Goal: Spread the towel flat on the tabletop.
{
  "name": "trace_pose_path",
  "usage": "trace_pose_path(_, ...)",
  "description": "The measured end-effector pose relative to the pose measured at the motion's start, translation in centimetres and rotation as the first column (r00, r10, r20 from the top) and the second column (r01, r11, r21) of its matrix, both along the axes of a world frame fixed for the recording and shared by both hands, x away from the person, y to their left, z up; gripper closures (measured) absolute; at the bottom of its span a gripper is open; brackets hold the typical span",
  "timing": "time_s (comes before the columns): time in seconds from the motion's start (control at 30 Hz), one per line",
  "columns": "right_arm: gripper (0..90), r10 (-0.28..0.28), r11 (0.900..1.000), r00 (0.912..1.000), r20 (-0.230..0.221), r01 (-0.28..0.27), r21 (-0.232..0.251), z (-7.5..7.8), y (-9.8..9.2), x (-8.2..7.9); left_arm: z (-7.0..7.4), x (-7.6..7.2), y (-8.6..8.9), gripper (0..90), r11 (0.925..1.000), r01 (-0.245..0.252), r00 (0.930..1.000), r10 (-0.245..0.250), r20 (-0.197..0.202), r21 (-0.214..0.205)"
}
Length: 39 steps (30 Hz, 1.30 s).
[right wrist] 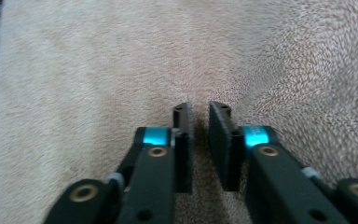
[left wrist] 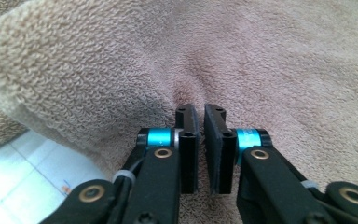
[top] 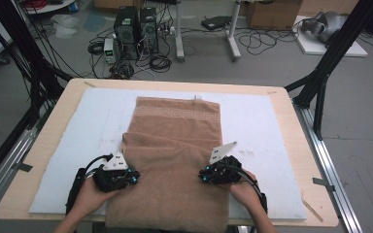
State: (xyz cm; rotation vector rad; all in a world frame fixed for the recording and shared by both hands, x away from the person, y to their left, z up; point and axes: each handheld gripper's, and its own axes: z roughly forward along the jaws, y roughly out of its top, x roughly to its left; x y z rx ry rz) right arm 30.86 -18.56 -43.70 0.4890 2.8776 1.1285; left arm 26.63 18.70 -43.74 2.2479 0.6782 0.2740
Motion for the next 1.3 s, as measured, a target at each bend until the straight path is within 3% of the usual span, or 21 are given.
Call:
trace_pose_path(0.13, 83.8, 0.057, 0.9984, 0.9983, -0.011, -0.057, -0.004, 0.4, 0.4, -1.2, 0.5, -1.9, 0.7, 84.7, 0.9997, 0.015, 0.9996, -0.014, 0.022, -0.018)
trace_pose_path(0.3, 83.5, 0.119, 0.9928, 0.9928, -0.011, -0.119, 0.013, 1.4, 0.6, -3.4, 1.4, -4.7, 1.8, 84.7, 0.9979, 0.049, 0.9988, -0.049, 0.002, -0.041)
trace_pose_path(0.4, 74.0, 0.152, 0.9858, 0.9884, 0.000, -0.151, 0.073, 2.8, 0.5, -4.8, 2.4, -5.7, 2.1, 79.2, 0.9961, 0.065, 0.9978, -0.063, 0.022, -0.061)
trace_pose_path(0.47, 69.9, 0.141, 0.9849, 0.9896, 0.028, -0.143, 0.098, 3.8, 0.4, -4.8, 3.1, -5.3, 2.0, 66.6, 0.9959, 0.045, 0.9983, -0.042, 0.041, -0.078)
trace_pose_path(0.57, 65.2, 0.079, 0.9930, 0.9938, 0.079, -0.085, 0.082, 4.9, 0.1, -3.6, 3.6, -3.6, 1.7, 62.4, 0.9970, 0.018, 0.9965, -0.012, 0.083, -0.075)
trace_pose_path(0.67, 62.7, 0.023, 0.9968, 0.9970, 0.074, -0.029, 0.075, 4.7, -0.2, -1.8, 2.9, -1.5, 1.2, 58.1, 0.9970, -0.007, 0.9988, 0.011, 0.049, -0.077)
trace_pose_path(0.73, 61.5, 0.020, 0.9977, 0.9990, 0.041, -0.022, 0.064, 3.9, 0.0, -0.9, 1.8, -0.4, 0.8, 57.2, 0.9987, -0.023, 0.9997, 0.023, 0.004, -0.045)
trace_pose_path(0.8, 61.5, 0.044, 0.9985, 0.9985, 0.032, -0.045, 0.032, 2.8, 0.7, -0.7, 0.9, 0.0, 0.5, 58.9, 0.9999, -0.016, 0.9998, 0.016, -0.009, -0.005)
trace_pose_path(0.87, 61.5, 0.056, 0.9984, 0.9982, 0.019, -0.056, -0.005, 1.7, 1.3, -0.8, 0.1, 0.0, 0.2, 61.7, 0.9991, -0.011, 0.9999, 0.012, -0.012, 0.041)
trace_pose_path(0.97, 66.5, 0.049, 0.9982, 0.9988, 0.004, -0.048, -0.035, 0.2, 1.9, -0.7, -0.2, -0.3, 0.4, 65.1, 0.9998, -0.017, 0.9998, 0.017, 0.013, 0.011)
trace_pose_path(1.0, 70.8, 0.042, 0.9989, 0.9988, 0.023, -0.042, -0.021, 0.1, 1.8, -0.8, -0.3, -0.6, 0.4, 72.2, 0.9999, -0.005, 0.9997, 0.004, 0.022, 0.009)
trace_pose_path(1.07, 79.0, 0.027, 0.9996, 0.9996, 0.006, -0.027, 0.008, -0.1, 1.4, -0.6, -0.2, -0.9, 0.2, 83.6, 0.9999, 0.001, 0.9995, -0.001, 0.030, 0.014)
trace_pose_path(1.2, 84.3, 0.053, 0.9985, 0.9986, -0.008, -0.053, 0.011, 0.0, 1.5, -1.2, 0.0, -1.4, 0.7, 85.6, 0.9999, 0.001, 1.0000, -0.001, -0.005, -0.013)
trace_pose_path(1.3, 84.2, 0.091, 0.9959, 0.9958, -0.009, -0.091, 0.008, 0.3, 1.8, -2.3, 0.3, -2.9, 1.6, 85.7, 0.9987, 0.021, 0.9996, -0.022, -0.019, -0.046)
